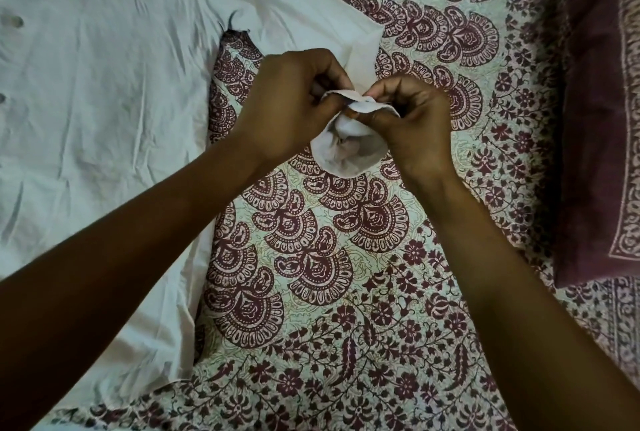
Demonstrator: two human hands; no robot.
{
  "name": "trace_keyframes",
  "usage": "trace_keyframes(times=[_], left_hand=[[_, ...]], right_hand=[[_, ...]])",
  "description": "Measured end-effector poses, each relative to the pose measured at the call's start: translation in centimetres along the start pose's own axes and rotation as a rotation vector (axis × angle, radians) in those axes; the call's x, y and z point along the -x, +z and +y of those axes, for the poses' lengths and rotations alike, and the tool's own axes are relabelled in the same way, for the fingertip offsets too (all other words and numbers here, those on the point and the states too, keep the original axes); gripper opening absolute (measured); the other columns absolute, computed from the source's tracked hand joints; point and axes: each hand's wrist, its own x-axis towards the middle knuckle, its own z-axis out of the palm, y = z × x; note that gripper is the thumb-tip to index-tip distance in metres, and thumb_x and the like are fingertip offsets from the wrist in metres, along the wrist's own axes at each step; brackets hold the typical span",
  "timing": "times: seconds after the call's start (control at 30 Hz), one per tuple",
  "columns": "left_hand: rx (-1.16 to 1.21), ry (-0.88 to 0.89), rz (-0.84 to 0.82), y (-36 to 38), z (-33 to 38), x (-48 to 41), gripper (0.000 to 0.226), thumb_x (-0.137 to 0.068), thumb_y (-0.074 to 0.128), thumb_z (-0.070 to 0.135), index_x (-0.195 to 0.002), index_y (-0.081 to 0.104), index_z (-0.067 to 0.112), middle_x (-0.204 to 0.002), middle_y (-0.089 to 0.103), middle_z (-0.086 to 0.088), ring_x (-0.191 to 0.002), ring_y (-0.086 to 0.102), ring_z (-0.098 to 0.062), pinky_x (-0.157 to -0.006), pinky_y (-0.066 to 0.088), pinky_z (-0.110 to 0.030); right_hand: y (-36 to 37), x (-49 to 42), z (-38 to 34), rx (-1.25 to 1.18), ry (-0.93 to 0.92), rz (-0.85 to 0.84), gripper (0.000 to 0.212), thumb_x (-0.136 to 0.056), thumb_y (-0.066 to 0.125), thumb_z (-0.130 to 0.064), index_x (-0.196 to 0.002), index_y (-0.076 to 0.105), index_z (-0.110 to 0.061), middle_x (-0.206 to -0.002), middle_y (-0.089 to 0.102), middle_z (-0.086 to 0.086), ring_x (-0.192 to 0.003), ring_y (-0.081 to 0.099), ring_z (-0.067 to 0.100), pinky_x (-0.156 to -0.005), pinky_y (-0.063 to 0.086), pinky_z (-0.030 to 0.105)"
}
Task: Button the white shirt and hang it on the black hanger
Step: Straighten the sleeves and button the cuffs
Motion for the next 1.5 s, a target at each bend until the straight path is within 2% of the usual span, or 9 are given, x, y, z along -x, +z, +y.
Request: trace_keyframes(times=[0.13, 0.3, 0.5, 0.73, 0.93, 1.03, 1.17, 1.4, 1.5], left_hand=[[-0.009, 0.071, 0.026, 0.0, -0.4, 0.4, 0.009, -0.079, 0.059, 0.010, -0.084, 0.064, 0.016, -0.075, 0.063, 0.011, -0.069, 0.062, -0.005, -0.065, 0.052, -0.025], [-0.048, 0.162, 0.064, 0.3, -1.1, 1.1, 0.010, -0.079, 0.055, 0.002, -0.085, 0.063, 0.003, -0.081, 0.068, -0.007, -0.074, 0.064, -0.020, -0.065, 0.052, -0.041], [0.014, 0.176, 0.023, 0.5, -1.3, 1.6, 0.008, -0.078, 0.060, -0.001, -0.084, 0.064, 0.002, -0.087, 0.069, -0.007, -0.082, 0.065, -0.014, -0.072, 0.054, -0.037], [0.045, 0.195, 0.001, 0.2, -1.5, 1.8, 0.009, -0.083, 0.062, 0.011, -0.084, 0.064, 0.003, -0.083, 0.069, -0.012, -0.076, 0.067, -0.025, -0.065, 0.054, -0.044], [0.139, 0.168, 0.037, 0.0, -1.3, 1.8, 0.006, -0.081, 0.067, 0.012, -0.083, 0.064, 0.007, -0.086, 0.069, -0.013, -0.081, 0.067, -0.025, -0.071, 0.055, -0.045], [0.150, 0.172, 0.069, -0.4, -1.1, 1.7, 0.006, -0.081, 0.069, 0.014, -0.082, 0.063, 0.012, -0.085, 0.068, -0.012, -0.081, 0.067, -0.025, -0.071, 0.055, -0.046], [0.140, 0.206, 0.063, -0.9, -1.1, 1.6, 0.007, -0.080, 0.069, 0.012, -0.082, 0.064, 0.008, -0.085, 0.068, -0.009, -0.082, 0.067, -0.023, -0.072, 0.056, -0.044], [0.199, 0.164, 0.031, -1.8, -0.9, 1.0, 0.007, -0.081, 0.068, 0.006, -0.085, 0.063, 0.008, -0.087, 0.067, -0.003, -0.086, 0.068, -0.020, -0.076, 0.056, -0.043], [0.213, 0.162, 0.015, -2.2, -0.9, 0.7, 0.009, -0.081, 0.067, 0.006, -0.085, 0.061, 0.011, -0.088, 0.066, 0.000, -0.089, 0.068, -0.016, -0.078, 0.057, -0.040]], right_hand=[[0.3, 0.0, -0.3, -0.003, 0.015, 0.011, 0.020, -0.061, 0.077, -0.001, -0.068, 0.062, -0.011, -0.066, 0.065, -0.002, -0.063, 0.058, 0.013, -0.059, 0.050, 0.023], [0.3, 0.0, -0.3, -0.057, 0.040, 0.011, 0.024, -0.057, 0.078, 0.006, -0.065, 0.062, -0.011, -0.057, 0.065, -0.012, -0.056, 0.059, 0.001, -0.056, 0.047, 0.016], [0.2, 0.4, -0.2, -0.111, 0.025, 0.020, 0.025, -0.052, 0.073, 0.003, -0.066, 0.059, -0.012, -0.060, 0.067, -0.013, -0.062, 0.062, 0.000, -0.063, 0.050, 0.016], [0.9, 1.3, -0.4, -0.139, -0.046, 0.071, 0.032, -0.055, 0.070, 0.007, -0.065, 0.049, -0.014, -0.060, 0.057, -0.014, -0.061, 0.054, 0.002, -0.061, 0.046, 0.015], [1.2, 0.9, -1.0, -0.103, -0.097, 0.057, 0.040, -0.059, 0.067, 0.018, -0.070, 0.045, -0.014, -0.068, 0.050, 0.004, -0.063, 0.050, 0.007, -0.061, 0.045, 0.020], [1.0, 0.3, -1.6, -0.090, -0.108, 0.011, 0.044, -0.061, 0.070, 0.020, -0.083, 0.048, -0.012, -0.074, 0.060, 0.001, -0.067, 0.059, -0.002, -0.062, 0.047, 0.013], [0.9, -0.2, -2.1, -0.101, -0.096, -0.034, 0.038, -0.061, 0.069, 0.012, -0.080, 0.046, -0.011, -0.068, 0.068, -0.008, -0.069, 0.063, 0.006, -0.066, 0.052, 0.026], [2.1, -0.1, -2.4, -0.085, -0.143, 0.159, 0.042, -0.060, 0.070, 0.013, -0.067, 0.040, -0.015, -0.062, 0.056, 0.000, -0.066, 0.064, 0.005, -0.065, 0.053, 0.022], [2.5, -0.1, -2.4, -0.120, -0.141, 0.177, 0.046, -0.062, 0.068, 0.020, -0.068, 0.037, -0.015, -0.057, 0.060, -0.009, -0.062, 0.062, 0.001, -0.063, 0.052, 0.020]])
